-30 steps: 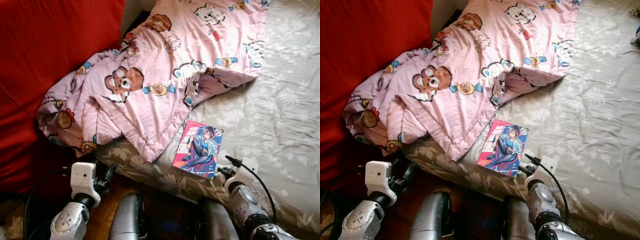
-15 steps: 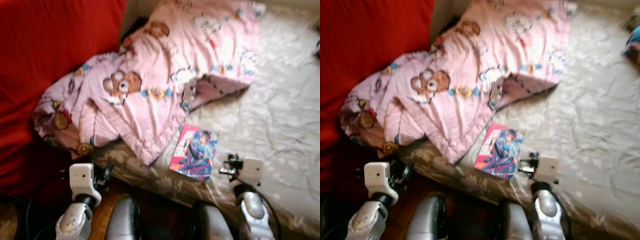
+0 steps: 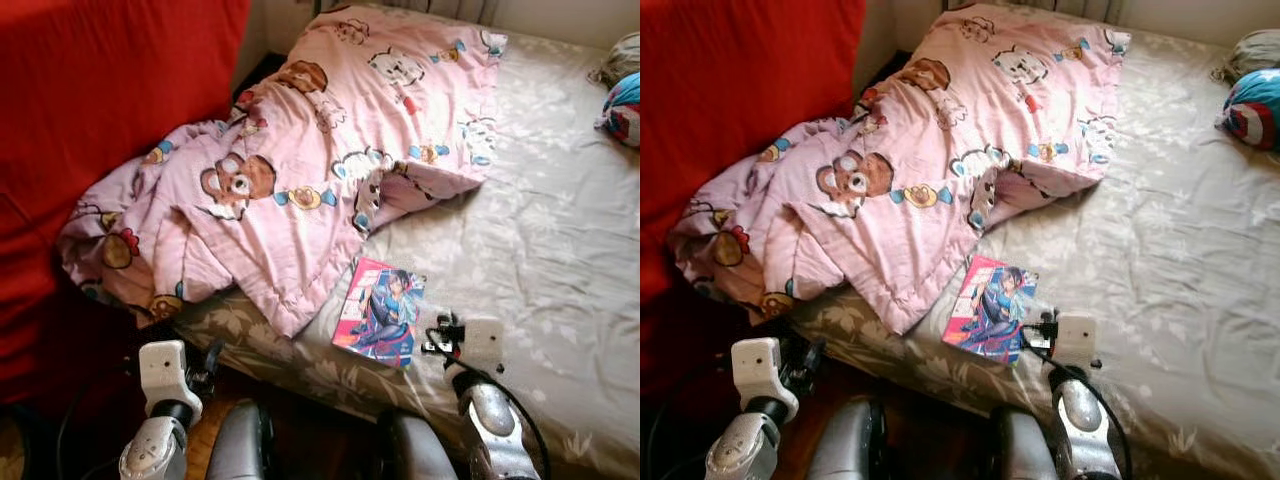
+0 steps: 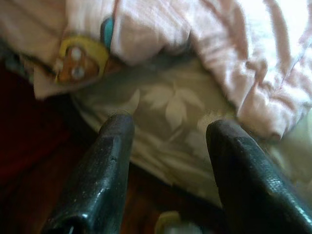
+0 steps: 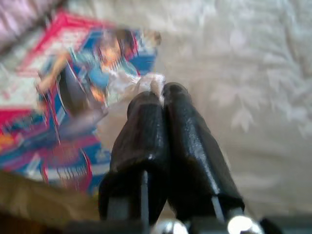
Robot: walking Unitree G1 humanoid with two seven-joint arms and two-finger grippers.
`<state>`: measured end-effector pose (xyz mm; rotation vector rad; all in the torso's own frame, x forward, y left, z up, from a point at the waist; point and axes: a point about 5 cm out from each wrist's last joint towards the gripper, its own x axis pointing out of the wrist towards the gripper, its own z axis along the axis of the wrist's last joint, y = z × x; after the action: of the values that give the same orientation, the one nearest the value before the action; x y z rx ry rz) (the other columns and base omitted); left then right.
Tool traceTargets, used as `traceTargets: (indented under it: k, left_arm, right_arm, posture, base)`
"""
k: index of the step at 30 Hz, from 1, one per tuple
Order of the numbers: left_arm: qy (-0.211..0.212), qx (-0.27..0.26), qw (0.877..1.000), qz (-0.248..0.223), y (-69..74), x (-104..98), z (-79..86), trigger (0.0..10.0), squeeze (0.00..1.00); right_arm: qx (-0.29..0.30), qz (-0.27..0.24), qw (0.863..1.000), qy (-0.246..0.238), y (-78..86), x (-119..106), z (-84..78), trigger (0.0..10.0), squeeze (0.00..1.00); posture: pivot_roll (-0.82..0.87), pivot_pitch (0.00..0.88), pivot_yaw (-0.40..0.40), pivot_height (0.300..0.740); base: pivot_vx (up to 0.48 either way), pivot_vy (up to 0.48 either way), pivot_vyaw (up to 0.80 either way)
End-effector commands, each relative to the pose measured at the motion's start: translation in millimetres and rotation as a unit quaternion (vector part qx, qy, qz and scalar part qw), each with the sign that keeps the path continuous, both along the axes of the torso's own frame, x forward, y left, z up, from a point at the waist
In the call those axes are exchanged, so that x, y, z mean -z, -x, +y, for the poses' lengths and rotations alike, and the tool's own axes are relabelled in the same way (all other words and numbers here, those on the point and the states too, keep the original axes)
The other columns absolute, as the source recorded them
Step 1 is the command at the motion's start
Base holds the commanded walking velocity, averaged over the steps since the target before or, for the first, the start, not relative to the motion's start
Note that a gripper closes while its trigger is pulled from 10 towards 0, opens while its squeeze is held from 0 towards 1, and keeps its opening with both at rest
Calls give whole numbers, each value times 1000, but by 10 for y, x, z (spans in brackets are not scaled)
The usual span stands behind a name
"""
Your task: Clean up the room
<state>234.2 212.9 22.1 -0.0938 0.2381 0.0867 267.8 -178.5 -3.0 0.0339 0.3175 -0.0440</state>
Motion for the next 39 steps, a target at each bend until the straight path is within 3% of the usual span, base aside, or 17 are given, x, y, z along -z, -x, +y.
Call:
traceTargets:
  k: [1, 4, 11, 16, 19, 25, 29, 39]
  left_arm:
    - [6, -11, 1000, 27, 67, 149, 51, 10000, 0]
    - [3, -6, 998, 62, 84, 305, 52, 10000, 0]
    - [0, 4, 993, 115, 128, 501, 65, 10000, 0]
    - [-7, 18, 982, 189, 226, 713, 74, 10000, 0]
    - [0, -6, 973, 232, 338, 828, 90, 10000, 0]
    - [12, -31, 966, 257, 436, 906, 88, 10000, 0]
    - [20, -39, 964, 264, 492, 943, 79, 10000, 0]
    - [21, -50, 956, 288, 678, 1004, 220, 10000, 0]
  right_arm:
    - [-1, 56, 998, 10, 160, 197, -25, 10000, 0]
    - [15, 101, 995, 17, 278, 341, -69, 10000, 0]
    - [28, 135, 990, 30, 358, 430, -122, 10000, 0]
    - [33, 186, 981, 49, 445, 524, -177, 10000, 0]
    - [25, 226, 973, 42, 549, 612, -167, 10000, 0]
    - [20, 238, 971, 25, 592, 653, -94, 10000, 0]
    - [14, 238, 969, 60, 607, 657, -97, 10000, 0]
    - [5, 246, 968, 50, 675, 696, -77, 10000, 0]
  posture:
    - [60, 93, -34, 684]
    - [66, 68, -32, 697]
    - [67, 18, -30, 697]
    - [63, 0, -36, 697]
    - [80, 7, -49, 697]
    - [76, 27, -53, 697]
    - [78, 46, -50, 697]
    - [78, 68, -42, 697]
  base:
    - [0, 0, 0]
    - [0, 0, 0]
    - [0, 0, 0]
    - [0, 0, 0]
    - [0, 0, 0]
    - [0, 0, 0]
    - [0, 0, 0]
    - [0, 0, 770]
